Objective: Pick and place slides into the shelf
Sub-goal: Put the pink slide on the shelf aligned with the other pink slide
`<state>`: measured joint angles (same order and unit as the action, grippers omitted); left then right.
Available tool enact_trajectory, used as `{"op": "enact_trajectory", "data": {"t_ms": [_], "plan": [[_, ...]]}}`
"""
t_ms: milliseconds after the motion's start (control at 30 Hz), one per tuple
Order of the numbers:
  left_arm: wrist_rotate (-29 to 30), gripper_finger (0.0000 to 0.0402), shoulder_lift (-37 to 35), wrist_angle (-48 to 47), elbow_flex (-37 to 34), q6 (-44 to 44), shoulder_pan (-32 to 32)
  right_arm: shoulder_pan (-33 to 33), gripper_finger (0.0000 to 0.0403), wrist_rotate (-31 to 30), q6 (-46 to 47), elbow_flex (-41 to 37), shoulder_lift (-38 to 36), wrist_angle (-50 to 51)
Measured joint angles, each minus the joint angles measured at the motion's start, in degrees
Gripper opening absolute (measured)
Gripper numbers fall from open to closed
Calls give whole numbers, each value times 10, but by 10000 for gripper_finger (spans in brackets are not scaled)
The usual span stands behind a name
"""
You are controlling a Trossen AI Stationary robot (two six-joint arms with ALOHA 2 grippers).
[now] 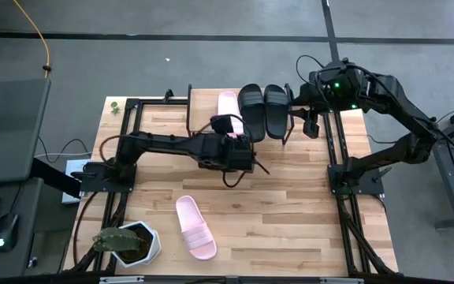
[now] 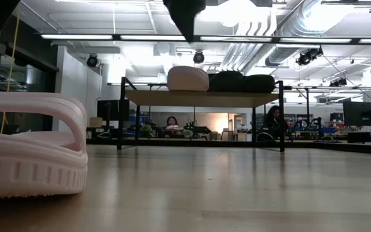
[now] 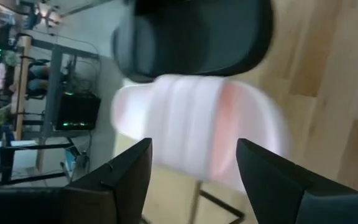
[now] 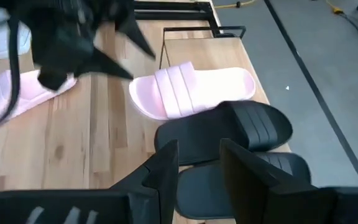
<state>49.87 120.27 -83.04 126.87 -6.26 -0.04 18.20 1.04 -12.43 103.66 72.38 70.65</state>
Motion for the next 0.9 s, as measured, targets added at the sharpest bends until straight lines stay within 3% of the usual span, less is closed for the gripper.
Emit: {"op": "enact_trajectory", "data": {"t_ms": [200,400,700,900], "plan": [[7,223,-60,-2,0,0,0,0,110,24,15,-26,0,-13],[7,223,-111,-2,0,19,0,-11,110,52,14,-103,0,-62],[8,223,-184,-3,0,30,1,-64,110,63,16,-218,0,-186],[-14,223,-219,-3,0,20,0,-101,110,63,27,-251,0,-233]]}}
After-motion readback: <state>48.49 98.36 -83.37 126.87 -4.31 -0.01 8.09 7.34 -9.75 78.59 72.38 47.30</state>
